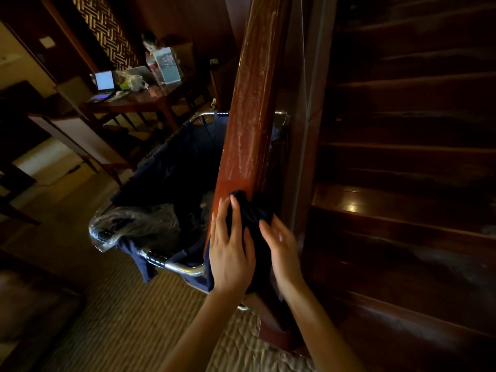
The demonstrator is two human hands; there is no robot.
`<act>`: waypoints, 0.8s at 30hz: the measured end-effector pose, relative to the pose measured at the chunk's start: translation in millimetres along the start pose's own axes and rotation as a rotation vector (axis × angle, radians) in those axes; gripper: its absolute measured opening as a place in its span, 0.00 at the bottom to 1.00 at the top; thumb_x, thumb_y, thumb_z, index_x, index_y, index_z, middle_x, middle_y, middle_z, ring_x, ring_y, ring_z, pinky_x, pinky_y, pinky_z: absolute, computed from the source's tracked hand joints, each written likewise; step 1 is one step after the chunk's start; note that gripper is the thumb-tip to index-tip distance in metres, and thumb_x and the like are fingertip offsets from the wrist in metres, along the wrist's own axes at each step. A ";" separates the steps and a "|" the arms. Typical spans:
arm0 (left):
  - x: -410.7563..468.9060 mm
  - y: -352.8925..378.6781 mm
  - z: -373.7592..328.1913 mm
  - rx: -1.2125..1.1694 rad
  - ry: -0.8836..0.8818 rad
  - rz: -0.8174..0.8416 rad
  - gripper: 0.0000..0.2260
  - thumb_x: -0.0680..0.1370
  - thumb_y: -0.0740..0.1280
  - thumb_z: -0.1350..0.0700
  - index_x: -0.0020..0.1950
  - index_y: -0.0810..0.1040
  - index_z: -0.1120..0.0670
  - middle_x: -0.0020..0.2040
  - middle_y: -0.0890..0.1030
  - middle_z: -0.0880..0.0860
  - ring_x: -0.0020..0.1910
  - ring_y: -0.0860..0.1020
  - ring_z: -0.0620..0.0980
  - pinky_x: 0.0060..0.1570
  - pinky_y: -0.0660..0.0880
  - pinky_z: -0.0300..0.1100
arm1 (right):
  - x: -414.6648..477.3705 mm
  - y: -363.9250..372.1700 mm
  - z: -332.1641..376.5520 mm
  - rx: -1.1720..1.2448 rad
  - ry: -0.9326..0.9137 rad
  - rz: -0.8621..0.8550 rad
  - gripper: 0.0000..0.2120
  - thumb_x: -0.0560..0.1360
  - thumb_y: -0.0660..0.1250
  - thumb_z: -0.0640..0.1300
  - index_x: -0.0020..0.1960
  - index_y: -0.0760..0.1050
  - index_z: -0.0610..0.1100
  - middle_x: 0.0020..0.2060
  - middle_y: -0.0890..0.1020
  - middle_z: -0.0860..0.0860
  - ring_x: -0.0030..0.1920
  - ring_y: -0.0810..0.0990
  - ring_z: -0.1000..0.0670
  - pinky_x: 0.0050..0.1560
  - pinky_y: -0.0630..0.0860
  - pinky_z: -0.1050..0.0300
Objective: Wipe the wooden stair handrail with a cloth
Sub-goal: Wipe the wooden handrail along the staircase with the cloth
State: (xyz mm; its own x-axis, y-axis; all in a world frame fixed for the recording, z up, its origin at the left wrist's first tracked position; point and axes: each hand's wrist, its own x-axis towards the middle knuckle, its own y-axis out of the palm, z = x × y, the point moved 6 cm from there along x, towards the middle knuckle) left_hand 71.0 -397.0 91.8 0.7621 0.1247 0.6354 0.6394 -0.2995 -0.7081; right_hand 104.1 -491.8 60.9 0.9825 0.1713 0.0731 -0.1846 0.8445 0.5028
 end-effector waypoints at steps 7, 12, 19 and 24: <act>30.6 -0.1 -0.4 -0.031 0.014 0.094 0.25 0.82 0.52 0.57 0.79 0.54 0.61 0.79 0.58 0.57 0.79 0.49 0.50 0.78 0.46 0.47 | 31.5 13.1 9.3 -0.232 -0.036 -0.105 0.21 0.82 0.60 0.38 0.74 0.66 0.41 0.70 0.71 0.44 0.71 0.69 0.50 0.73 0.65 0.50; 58.0 3.2 -8.1 0.005 0.018 0.138 0.26 0.83 0.48 0.54 0.79 0.47 0.59 0.80 0.49 0.55 0.79 0.44 0.50 0.78 0.43 0.49 | 32.3 9.8 16.6 -0.214 -0.081 -0.081 0.15 0.83 0.57 0.38 0.69 0.71 0.46 0.66 0.75 0.47 0.68 0.73 0.53 0.72 0.67 0.49; -13.4 -7.9 8.4 -0.030 0.082 0.186 0.27 0.81 0.52 0.57 0.79 0.48 0.61 0.80 0.50 0.57 0.79 0.49 0.52 0.78 0.45 0.46 | -47.0 7.4 -38.9 -0.337 -0.049 -0.187 0.13 0.82 0.58 0.35 0.64 0.74 0.39 0.58 0.78 0.45 0.62 0.77 0.48 0.67 0.70 0.48; 8.8 -4.3 0.0 0.000 0.070 0.191 0.28 0.81 0.52 0.57 0.79 0.47 0.61 0.80 0.49 0.56 0.79 0.47 0.50 0.77 0.43 0.44 | -27.5 10.7 -30.6 -0.270 -0.058 -0.253 0.15 0.82 0.58 0.35 0.64 0.74 0.48 0.59 0.77 0.51 0.63 0.75 0.57 0.68 0.69 0.55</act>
State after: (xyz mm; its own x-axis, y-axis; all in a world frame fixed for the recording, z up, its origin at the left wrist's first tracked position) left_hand 75.0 -394.7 100.5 0.8605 -0.0005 0.5094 0.4840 -0.3111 -0.8179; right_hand 74.3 -471.9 38.0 0.9962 -0.0823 0.0287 0.0718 0.9613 0.2661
